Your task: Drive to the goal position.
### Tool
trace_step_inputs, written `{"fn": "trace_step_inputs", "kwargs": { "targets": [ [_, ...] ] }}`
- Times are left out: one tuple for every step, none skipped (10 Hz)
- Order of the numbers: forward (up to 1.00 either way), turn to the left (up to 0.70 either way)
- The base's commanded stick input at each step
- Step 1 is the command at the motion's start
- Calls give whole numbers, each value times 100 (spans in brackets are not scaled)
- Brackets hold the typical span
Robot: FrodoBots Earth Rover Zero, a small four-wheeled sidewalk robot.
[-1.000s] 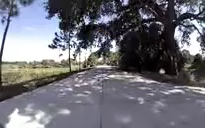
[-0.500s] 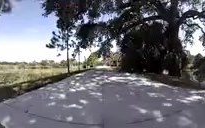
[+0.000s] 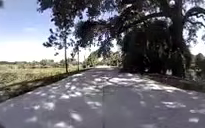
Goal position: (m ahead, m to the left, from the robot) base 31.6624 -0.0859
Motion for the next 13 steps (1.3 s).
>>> {"fn": "trace_step_inputs", "kwargs": {
  "targets": [
    [85, 0],
    [85, 0],
    [85, 0],
    [85, 0],
    [85, 0],
    [85, 0],
    [85, 0],
    [85, 0],
    [85, 0],
    [85, 0],
    [85, 0],
    [85, 0],
    [85, 0]
  ]
}}
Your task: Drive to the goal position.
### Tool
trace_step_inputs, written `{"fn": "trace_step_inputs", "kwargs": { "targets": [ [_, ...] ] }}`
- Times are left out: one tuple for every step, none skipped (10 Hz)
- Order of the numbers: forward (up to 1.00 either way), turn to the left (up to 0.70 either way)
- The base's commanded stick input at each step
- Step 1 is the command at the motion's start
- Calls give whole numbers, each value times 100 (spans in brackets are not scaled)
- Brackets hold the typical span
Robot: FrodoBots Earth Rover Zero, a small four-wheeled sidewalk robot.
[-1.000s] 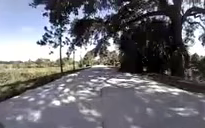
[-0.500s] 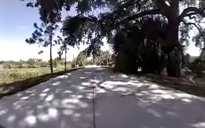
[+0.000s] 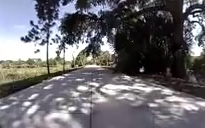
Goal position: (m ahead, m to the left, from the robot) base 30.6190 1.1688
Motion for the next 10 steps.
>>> {"fn": "trace_step_inputs", "kwargs": {
  "targets": [
    [85, 0],
    [85, 0],
    [85, 0],
    [85, 0],
    [85, 0],
    [85, 0],
    [85, 0],
    [85, 0],
    [85, 0],
    [85, 0]
  ]
}}
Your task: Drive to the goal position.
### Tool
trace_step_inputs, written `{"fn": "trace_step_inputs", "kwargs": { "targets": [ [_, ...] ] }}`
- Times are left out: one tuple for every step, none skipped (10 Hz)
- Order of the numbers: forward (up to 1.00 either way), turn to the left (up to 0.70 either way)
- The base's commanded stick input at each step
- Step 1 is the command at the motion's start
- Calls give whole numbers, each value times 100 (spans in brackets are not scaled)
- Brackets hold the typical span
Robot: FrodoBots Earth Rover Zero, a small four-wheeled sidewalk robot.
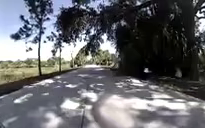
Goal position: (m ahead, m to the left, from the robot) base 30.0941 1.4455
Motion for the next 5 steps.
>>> {"fn": "trace_step_inputs", "kwargs": {
  "targets": [
    [85, 0],
    [85, 0],
    [85, 19],
    [85, 34],
    [85, 34]
  ]
}}
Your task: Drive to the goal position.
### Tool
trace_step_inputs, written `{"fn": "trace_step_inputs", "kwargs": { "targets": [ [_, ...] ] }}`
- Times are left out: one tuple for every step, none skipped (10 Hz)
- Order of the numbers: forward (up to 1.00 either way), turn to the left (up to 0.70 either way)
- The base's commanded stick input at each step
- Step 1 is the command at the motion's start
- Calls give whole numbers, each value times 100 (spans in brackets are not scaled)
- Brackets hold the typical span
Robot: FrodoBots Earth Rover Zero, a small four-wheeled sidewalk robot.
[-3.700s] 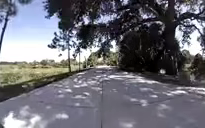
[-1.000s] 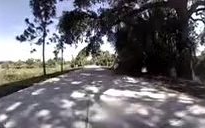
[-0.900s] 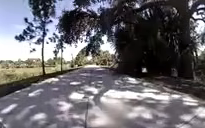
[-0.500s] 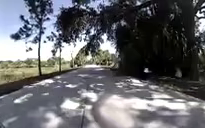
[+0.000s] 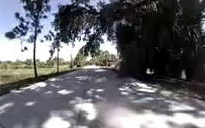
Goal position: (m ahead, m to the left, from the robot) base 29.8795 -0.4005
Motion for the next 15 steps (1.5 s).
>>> {"fn": "trace_step_inputs", "kwargs": {
  "targets": [
    [85, 34],
    [85, 34],
    [85, 28],
    [85, 14],
    [85, 0],
    [85, 0],
    [85, 0],
    [85, 0],
    [85, 0],
    [85, 0],
    [85, 0],
    [85, 0],
    [85, 0],
    [85, 0],
    [85, 0]
  ]
}}
